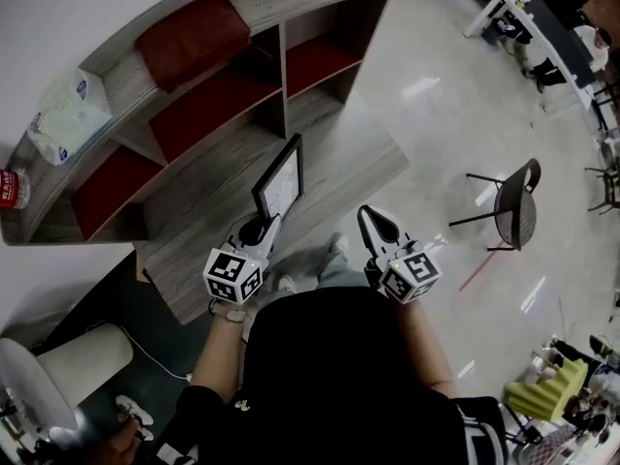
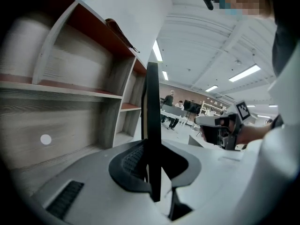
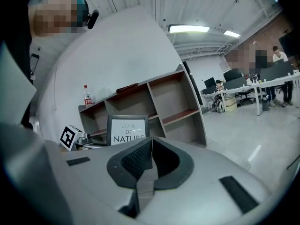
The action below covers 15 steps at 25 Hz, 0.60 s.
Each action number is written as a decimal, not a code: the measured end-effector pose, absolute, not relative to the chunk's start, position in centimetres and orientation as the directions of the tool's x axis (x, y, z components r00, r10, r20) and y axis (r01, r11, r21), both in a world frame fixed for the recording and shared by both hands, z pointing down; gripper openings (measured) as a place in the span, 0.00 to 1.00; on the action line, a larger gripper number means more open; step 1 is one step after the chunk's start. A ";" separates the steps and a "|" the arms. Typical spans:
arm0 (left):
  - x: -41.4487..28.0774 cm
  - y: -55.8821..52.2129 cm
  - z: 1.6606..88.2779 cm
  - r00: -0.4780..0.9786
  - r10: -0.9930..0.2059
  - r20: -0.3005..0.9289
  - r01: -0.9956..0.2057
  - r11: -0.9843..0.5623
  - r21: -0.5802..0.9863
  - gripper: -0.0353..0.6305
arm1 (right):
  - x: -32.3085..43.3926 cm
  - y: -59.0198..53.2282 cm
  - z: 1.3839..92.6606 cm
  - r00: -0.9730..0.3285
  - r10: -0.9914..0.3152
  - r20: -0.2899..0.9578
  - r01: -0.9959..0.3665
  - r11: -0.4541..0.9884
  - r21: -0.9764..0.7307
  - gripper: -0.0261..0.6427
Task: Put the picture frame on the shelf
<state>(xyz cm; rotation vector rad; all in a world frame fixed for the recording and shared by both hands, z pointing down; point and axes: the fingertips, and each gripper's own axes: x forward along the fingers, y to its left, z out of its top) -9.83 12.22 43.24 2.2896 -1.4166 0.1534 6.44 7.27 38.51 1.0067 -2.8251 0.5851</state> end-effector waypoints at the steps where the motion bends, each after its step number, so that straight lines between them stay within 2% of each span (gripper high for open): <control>1: -9.6 11.4 43.3 0.459 -0.829 0.320 -0.878 -0.367 0.308 0.14 | 6.5 6.1 38.4 -0.790 -0.578 0.204 -0.612 0.722 -0.323 0.04; 15: -7.1 5.0 43.9 0.239 -0.886 0.397 -0.950 -0.127 0.286 0.14 | 7.2 -5.3 40.6 -0.923 -0.312 0.225 -0.376 0.854 -0.359 0.04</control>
